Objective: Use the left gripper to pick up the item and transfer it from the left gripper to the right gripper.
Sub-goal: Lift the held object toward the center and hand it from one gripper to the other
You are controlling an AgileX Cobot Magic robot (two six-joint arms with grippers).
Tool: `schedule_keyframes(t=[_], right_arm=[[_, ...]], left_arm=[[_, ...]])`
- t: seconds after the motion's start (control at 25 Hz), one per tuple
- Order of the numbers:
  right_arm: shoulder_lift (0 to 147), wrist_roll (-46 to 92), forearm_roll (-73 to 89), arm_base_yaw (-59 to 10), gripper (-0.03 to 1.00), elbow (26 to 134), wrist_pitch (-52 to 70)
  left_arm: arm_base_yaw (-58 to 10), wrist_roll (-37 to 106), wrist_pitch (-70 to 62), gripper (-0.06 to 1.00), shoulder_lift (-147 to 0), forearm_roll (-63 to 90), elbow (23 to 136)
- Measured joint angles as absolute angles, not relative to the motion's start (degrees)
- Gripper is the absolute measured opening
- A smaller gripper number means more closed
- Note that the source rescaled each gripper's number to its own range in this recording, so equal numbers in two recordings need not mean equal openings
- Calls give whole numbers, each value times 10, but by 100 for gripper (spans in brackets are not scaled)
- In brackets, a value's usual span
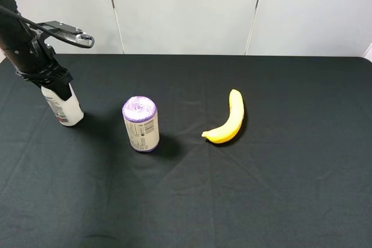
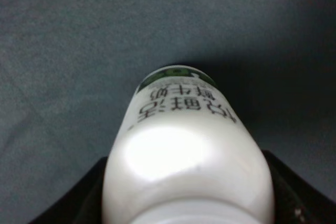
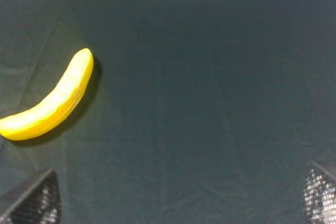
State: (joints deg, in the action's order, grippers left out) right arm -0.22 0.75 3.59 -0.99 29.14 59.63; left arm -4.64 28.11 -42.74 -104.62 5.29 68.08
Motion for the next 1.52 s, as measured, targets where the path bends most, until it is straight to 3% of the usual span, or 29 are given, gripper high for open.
schedule_keyframes(t=[0.6, 1.08, 1.52], right_arm=[[-2, 7, 36, -10, 100, 291, 596], [-2, 7, 36, -10, 100, 291, 596], [-2, 7, 38, -10, 100, 291, 596]], left_arm=[[-46, 287, -460, 0, -1044, 53, 694], [-46, 250, -540, 0, -931, 58, 757], [-52, 244, -551, 0, -900, 229, 757]])
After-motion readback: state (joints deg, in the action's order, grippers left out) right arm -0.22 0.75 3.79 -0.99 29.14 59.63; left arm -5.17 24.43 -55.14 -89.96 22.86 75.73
